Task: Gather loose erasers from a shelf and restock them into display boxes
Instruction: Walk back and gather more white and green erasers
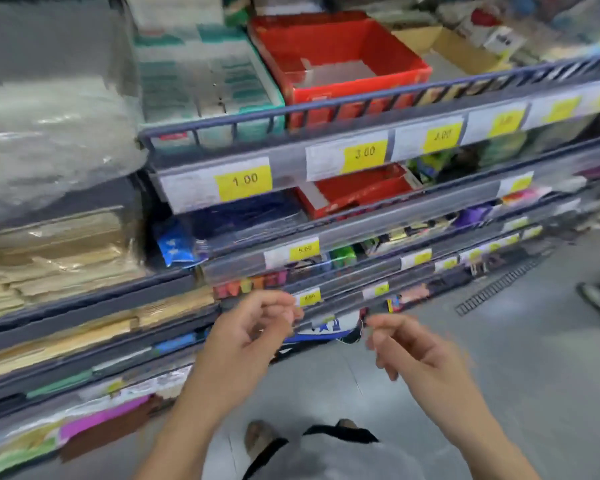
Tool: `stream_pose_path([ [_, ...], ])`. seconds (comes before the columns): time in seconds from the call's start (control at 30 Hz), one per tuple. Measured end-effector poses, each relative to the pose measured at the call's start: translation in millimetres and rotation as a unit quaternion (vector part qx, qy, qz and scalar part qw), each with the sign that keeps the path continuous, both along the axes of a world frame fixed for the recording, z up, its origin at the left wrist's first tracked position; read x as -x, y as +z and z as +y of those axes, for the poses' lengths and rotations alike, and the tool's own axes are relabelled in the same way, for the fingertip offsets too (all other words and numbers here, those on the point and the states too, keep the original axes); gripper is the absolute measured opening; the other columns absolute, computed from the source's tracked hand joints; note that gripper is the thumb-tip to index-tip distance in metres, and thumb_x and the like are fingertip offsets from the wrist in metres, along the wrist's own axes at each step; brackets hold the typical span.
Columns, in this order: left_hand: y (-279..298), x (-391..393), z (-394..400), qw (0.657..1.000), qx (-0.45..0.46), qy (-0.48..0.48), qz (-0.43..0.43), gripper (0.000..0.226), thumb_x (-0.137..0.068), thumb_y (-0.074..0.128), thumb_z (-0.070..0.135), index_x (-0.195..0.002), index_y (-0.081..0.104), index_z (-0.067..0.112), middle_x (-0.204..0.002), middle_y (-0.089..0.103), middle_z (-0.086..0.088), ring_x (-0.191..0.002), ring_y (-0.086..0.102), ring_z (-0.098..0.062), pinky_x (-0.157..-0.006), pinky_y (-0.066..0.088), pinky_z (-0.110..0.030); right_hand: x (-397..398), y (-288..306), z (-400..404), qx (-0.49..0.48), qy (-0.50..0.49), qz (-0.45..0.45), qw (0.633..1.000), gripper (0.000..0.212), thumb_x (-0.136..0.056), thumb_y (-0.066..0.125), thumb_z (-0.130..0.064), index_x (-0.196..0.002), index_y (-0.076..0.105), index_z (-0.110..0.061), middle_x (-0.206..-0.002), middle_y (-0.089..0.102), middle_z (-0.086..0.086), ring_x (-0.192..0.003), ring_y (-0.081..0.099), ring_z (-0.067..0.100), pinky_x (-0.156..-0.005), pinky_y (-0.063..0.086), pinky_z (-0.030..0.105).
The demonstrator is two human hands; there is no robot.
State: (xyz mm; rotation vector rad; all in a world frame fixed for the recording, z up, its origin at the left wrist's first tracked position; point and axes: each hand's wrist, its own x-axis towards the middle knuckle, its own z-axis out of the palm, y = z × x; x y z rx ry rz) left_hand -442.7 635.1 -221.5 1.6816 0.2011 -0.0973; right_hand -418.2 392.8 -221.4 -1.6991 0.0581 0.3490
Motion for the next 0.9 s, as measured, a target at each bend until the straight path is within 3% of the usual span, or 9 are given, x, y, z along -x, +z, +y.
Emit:
stream_pose_path([
  [0.1,-71.9,14.2,-16.8,0.991,0.015,-0.01,0.131,0.021,-0.104,0.061,0.015,-0.106,0.074,0.031,-0.103,0.08,0.008,-0.095,0.072,-0.018,-0.075,0.056,-0.021,23.8,-51.6,-41.1,0.028,-0.045,0.068,0.996,0.02,-0.093,0.064,-0.002,-0.1,0.074,-0.018,-0.081,0.068,0.014,-0.063,0.056,0.016,-0.055,0.044,0.025],
  [0.2,-128.0,37.0,-36.5,0.975,-0.027,-0.023,0.219,0.015,-0.104,0.06,0.011,-0.109,0.07,0.02,-0.097,0.08,0.009,-0.087,0.07,-0.013,-0.068,0.053,-0.014,51.4,-94.9,-84.1,0.05,-0.084,0.133,0.986,0.017,-0.094,0.063,-0.001,-0.102,0.073,-0.013,-0.08,0.07,0.008,-0.061,0.057,0.014,-0.055,0.043,0.027],
  [0.27,-152.4,50.6,-54.2,0.961,-0.044,-0.035,0.271,0.012,-0.104,0.061,0.01,-0.112,0.069,0.015,-0.097,0.08,0.0,-0.08,0.071,-0.004,-0.065,0.051,-0.011,73.8,-119.5,-115.7,0.064,-0.108,0.173,0.977,0.017,-0.095,0.062,-0.003,-0.099,0.073,-0.015,-0.08,0.071,0.007,-0.061,0.058,0.013,-0.056,0.043,0.027],
  [0.33,-168.4,61.9,-76.4,0.949,-0.066,-0.053,0.304,0.012,-0.104,0.061,0.008,-0.114,0.068,0.009,-0.103,0.077,-0.007,-0.077,0.069,-0.007,-0.063,0.049,-0.01,96.5,-139.2,-147.4,0.069,-0.12,0.21,0.968,0.019,-0.096,0.059,-0.001,-0.1,0.073,-0.014,-0.082,0.071,0.007,-0.062,0.057,0.014,-0.058,0.043,0.027],
  [0.47,-178.5,77.6,-125.7,0.937,-0.087,-0.059,0.334,0.008,-0.103,0.063,0.012,-0.109,0.069,0.013,-0.097,0.078,0.0,-0.091,0.07,-0.016,-0.064,0.05,-0.012,137.0,-164.1,-208.1,0.071,-0.152,0.266,0.949,0.013,-0.097,0.06,-0.003,-0.103,0.07,-0.009,-0.08,0.067,0.007,-0.059,0.056,0.012,-0.053,0.043,0.022],
  [0.6,-179.7,77.1,-165.1,0.931,-0.089,-0.059,0.349,0.009,-0.103,0.062,0.013,-0.107,0.069,0.017,-0.099,0.08,-0.003,-0.089,0.07,-0.02,-0.075,0.054,-0.028,152.8,-173.4,-255.5,0.068,-0.175,0.281,0.941,0.013,-0.096,0.06,-0.002,-0.105,0.07,-0.006,-0.081,0.067,0.007,-0.063,0.055,0.016,-0.055,0.042,0.025],
  [0.9,-178.9,2.9,-222.7,0.931,-0.108,-0.122,0.326,0.013,-0.103,0.062,0.014,-0.113,0.07,0.017,-0.1,0.081,0.004,-0.091,0.071,-0.02,-0.078,0.054,-0.029,74.4,-151.5,-321.3,0.039,-0.239,0.2,0.95,0.013,-0.097,0.062,-0.014,-0.102,0.072,-0.021,-0.086,0.074,0.003,-0.064,0.062,0.01,-0.059,0.047,0.028],
])
